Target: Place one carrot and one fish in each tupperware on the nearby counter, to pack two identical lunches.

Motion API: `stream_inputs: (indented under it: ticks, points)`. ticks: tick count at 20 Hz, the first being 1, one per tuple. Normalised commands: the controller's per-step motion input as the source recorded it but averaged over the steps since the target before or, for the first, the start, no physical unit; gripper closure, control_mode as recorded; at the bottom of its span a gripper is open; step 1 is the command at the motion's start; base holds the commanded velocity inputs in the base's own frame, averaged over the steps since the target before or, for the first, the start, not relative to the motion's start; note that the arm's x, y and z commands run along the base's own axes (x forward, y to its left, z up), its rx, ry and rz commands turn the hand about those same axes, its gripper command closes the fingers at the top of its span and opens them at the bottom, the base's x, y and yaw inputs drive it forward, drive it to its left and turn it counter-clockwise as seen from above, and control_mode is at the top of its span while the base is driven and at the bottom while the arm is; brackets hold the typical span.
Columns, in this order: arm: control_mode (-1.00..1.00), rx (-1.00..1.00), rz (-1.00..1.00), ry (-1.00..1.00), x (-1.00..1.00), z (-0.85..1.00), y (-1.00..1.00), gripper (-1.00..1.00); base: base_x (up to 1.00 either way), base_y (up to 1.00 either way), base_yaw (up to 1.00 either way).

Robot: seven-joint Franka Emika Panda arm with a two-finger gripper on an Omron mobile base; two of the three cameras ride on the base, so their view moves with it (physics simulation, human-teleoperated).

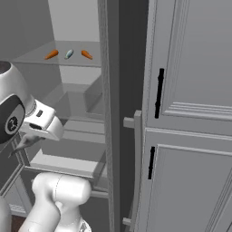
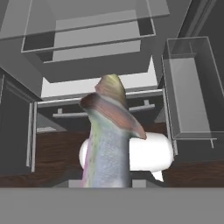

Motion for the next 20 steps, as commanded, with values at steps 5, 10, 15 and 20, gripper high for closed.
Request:
stream_inputs:
  ticks: [5,10,15,20]
  points:
    - [1.0,0.0,0.0,0.01,-0.01,0.0,0.0,1.0,-0.7,0.0,0.0]
    - [1.0,0.0,0.0,0.0,0.0,0.0,0.0,1.0,-1.0,0.0,0.0]
    - [1.0,0.0,0.0,0.0,0.0,0.0,0.0,1.0,-0.98,0.0,0.0]
    - [1.0,0.0,0.0,0.0,0.0,0.0,0.0,1.0,-0.52,0.01,-0.02]
